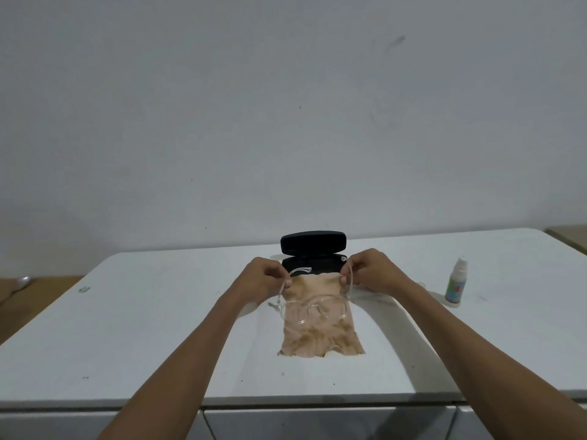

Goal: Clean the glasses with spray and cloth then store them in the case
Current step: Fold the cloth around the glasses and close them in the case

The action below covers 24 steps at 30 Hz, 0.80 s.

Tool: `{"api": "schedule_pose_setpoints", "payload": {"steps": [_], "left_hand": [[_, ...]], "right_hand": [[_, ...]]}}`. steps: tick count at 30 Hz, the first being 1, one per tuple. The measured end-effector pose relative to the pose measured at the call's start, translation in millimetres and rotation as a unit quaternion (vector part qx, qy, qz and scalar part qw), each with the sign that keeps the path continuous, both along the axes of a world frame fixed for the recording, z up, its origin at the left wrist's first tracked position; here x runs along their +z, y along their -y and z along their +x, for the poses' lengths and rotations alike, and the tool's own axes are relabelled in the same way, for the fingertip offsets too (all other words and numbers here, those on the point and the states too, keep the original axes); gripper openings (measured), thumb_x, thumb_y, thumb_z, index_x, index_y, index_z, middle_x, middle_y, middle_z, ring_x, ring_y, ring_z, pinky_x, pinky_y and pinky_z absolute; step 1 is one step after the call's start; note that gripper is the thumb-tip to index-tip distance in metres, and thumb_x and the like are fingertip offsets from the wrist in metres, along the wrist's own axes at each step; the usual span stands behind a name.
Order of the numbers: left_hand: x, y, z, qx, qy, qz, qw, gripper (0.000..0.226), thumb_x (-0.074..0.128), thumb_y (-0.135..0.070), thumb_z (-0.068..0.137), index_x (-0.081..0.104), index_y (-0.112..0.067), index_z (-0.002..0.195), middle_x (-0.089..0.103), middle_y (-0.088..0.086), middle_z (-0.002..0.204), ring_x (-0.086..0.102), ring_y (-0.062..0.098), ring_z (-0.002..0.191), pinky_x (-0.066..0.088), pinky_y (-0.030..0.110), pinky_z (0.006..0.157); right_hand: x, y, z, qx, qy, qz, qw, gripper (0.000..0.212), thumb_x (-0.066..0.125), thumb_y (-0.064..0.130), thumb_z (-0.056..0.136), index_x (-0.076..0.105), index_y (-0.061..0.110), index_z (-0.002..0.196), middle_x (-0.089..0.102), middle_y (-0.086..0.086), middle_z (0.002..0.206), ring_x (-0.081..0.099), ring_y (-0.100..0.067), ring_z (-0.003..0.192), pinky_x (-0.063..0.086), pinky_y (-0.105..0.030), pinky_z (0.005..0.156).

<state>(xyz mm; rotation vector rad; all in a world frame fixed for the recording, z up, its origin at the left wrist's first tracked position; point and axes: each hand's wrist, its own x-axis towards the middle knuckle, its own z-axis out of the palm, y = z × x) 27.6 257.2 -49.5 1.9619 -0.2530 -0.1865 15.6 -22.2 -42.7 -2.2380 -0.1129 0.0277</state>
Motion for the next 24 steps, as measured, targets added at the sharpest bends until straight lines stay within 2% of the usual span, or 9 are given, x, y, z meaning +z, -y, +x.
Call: {"api": "schedule_pose_setpoints", "payload": {"steps": [2, 4, 7, 9, 12, 14, 17, 21, 24], "left_hand": [[7, -1, -7, -0.01, -0.02, -0.042, 0.999, 0.015, 0.066, 0.015, 0.08, 0.073, 0.001, 0.08, 0.069, 0.01, 0.073, 0.063, 0.018, 0.069, 0.053, 0.025, 0.063], [14, -3, -13, -0.019, -0.008, -0.027, 0.999, 0.017, 0.065, 0.014, 0.08, 0.074, 0.0, 0.083, 0.072, 0.007, 0.074, 0.061, 0.009, 0.065, 0.042, 0.018, 0.055], [17, -8, -14, -0.03, -0.006, 0.017, 0.999, 0.021, 0.067, 0.006, 0.082, 0.078, -0.006, 0.096, 0.073, -0.003, 0.074, 0.062, 0.001, 0.067, 0.041, 0.019, 0.059], [17, -11, -14, -0.028, -0.016, 0.038, 0.999, 0.025, 0.065, 0.008, 0.085, 0.078, -0.006, 0.101, 0.071, -0.007, 0.07, 0.061, 0.0, 0.064, 0.043, 0.018, 0.06], [17, -11, -17, -0.047, -0.029, 0.064, 0.996, 0.032, 0.055, 0.013, 0.084, 0.079, -0.003, 0.098, 0.067, -0.002, 0.07, 0.056, 0.007, 0.061, 0.045, 0.021, 0.059], [20, -9, -19, -0.054, -0.026, 0.099, 0.993, 0.034, 0.05, 0.014, 0.082, 0.079, 0.002, 0.096, 0.07, -0.008, 0.067, 0.056, 0.006, 0.06, 0.045, 0.021, 0.061], [24, -5, -23, -0.074, -0.019, 0.139, 0.987, 0.036, 0.046, 0.014, 0.078, 0.078, 0.006, 0.093, 0.075, -0.011, 0.071, 0.054, 0.006, 0.062, 0.044, 0.023, 0.061], [21, -4, -23, -0.073, 0.005, 0.147, 0.986, 0.039, 0.046, 0.013, 0.073, 0.081, -0.004, 0.082, 0.073, -0.002, 0.075, 0.051, 0.009, 0.063, 0.041, 0.022, 0.059], [17, -3, -29, -0.053, 0.019, 0.144, 0.988, 0.04, 0.046, 0.015, 0.073, 0.08, -0.004, 0.079, 0.067, -0.001, 0.067, 0.05, 0.006, 0.057, 0.039, 0.02, 0.057]], "right_hand": [[2, 5, -3, 0.005, -0.029, 0.074, 0.997, 0.026, 0.064, -0.008, 0.082, 0.074, 0.013, 0.073, 0.074, 0.001, 0.07, 0.053, -0.017, 0.063, 0.033, -0.019, 0.045], [1, 9, -7, 0.022, -0.055, 0.107, 0.993, 0.029, 0.059, -0.011, 0.081, 0.077, 0.011, 0.078, 0.071, -0.006, 0.075, 0.048, -0.022, 0.074, 0.029, -0.023, 0.049], [2, 12, -11, 0.049, -0.081, 0.106, 0.99, 0.034, 0.058, -0.01, 0.083, 0.082, 0.015, 0.081, 0.063, -0.009, 0.079, 0.043, -0.023, 0.079, 0.029, -0.025, 0.053], [4, 14, -13, 0.062, -0.093, 0.102, 0.989, 0.033, 0.055, -0.01, 0.084, 0.081, 0.01, 0.083, 0.065, -0.005, 0.079, 0.044, -0.023, 0.079, 0.031, -0.024, 0.055], [8, 14, -18, 0.073, -0.107, 0.08, 0.988, 0.035, 0.053, -0.007, 0.084, 0.082, 0.013, 0.084, 0.069, 0.001, 0.082, 0.05, -0.018, 0.079, 0.037, -0.028, 0.063], [12, 13, -22, 0.081, -0.111, 0.045, 0.989, 0.037, 0.05, -0.002, 0.083, 0.083, 0.015, 0.082, 0.074, -0.002, 0.087, 0.051, -0.016, 0.082, 0.038, -0.031, 0.069], [16, 11, -25, 0.083, -0.119, 0.027, 0.989, 0.038, 0.049, -0.003, 0.082, 0.083, 0.014, 0.08, 0.078, -0.002, 0.092, 0.05, -0.016, 0.085, 0.036, -0.028, 0.065], [14, 11, -27, 0.066, -0.115, 0.041, 0.99, 0.037, 0.05, -0.004, 0.08, 0.083, 0.012, 0.084, 0.077, 0.0, 0.094, 0.051, -0.016, 0.083, 0.034, -0.026, 0.061], [14, 12, -36, 0.04, -0.1, 0.077, 0.991, 0.024, 0.056, 0.009, 0.067, 0.078, 0.02, 0.069, 0.076, 0.0, 0.092, 0.052, -0.015, 0.075, 0.033, -0.023, 0.054]]}}
